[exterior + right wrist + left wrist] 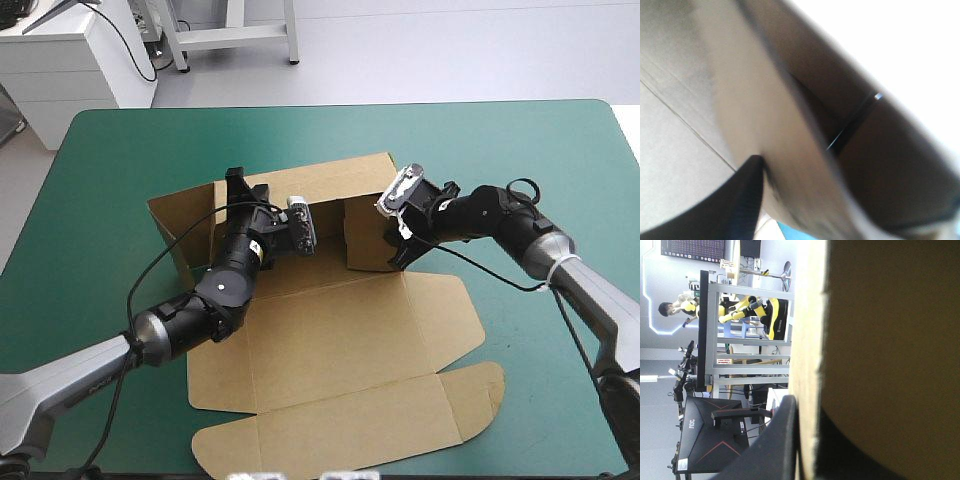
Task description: Fold the box
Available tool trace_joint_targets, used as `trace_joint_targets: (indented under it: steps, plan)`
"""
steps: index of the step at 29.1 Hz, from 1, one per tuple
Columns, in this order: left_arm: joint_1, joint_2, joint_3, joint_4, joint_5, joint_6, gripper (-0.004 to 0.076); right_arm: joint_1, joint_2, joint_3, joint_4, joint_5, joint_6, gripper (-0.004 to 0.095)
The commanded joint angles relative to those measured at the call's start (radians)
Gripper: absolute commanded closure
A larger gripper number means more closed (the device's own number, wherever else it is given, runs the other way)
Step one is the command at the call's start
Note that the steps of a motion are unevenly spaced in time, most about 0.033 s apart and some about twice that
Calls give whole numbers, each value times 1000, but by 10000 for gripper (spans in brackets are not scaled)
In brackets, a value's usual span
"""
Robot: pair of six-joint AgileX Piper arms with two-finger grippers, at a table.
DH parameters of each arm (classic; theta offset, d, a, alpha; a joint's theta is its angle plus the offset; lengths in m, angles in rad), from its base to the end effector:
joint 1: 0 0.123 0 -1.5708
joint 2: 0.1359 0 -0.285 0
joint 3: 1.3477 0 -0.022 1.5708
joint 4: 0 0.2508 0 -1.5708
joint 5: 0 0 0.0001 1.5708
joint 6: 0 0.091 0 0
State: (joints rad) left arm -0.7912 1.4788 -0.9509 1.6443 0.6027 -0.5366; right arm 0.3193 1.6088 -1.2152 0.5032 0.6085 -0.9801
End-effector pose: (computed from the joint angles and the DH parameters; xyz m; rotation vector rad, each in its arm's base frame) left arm 0.2603 -0.1900 0.2921 1.3494 1.4409 0.8046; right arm 0.3267 0.1345 0.2830 -1.1270 2.1121 0.2280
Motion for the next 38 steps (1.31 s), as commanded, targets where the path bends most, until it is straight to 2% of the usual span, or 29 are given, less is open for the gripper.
trace_joint_targets:
  steps: [1, 5, 11, 15, 18, 20, 23, 26, 28, 32, 38]
  plan:
    - [-5, -26, -20, -8, -23, -12, 731, 0, -42, -29, 44, -28, 4, 684]
    - [-5, -26, -20, -8, -24, -12, 731, 0, -42, -29, 55, -12, 4, 916]
    - [-25, -28, -20, -8, -28, -12, 731, 0, -42, -29, 61, -12, 4, 927]
    - [-25, -41, -20, -10, -79, -12, 723, 0, -42, -29, 61, -12, 13, 927]
    - [-25, -66, -20, -10, -102, -12, 628, 0, -42, -29, 61, -16, 38, 927]
    - [-25, -83, -20, -10, -105, -12, 528, 0, -42, -29, 58, -20, 60, 927]
    - [-27, -113, -20, -10, -111, -12, 330, 0, -42, -29, 56, -22, 85, 927]
    - [-47, -141, -20, -10, -114, -12, 200, 0, -42, -29, 54, -24, 113, 927]
    - [-79, -159, -20, -8, -114, -12, 171, 0, -42, -29, 39, -26, 139, 927]
    - [-168, -184, -20, -4, -103, -12, 172, 0, -42, -29, 31, -33, 161, 927]
    - [-362, -199, -20, -12, 53, -12, 178, 0, -42, -29, 31, -33, 181, 927]
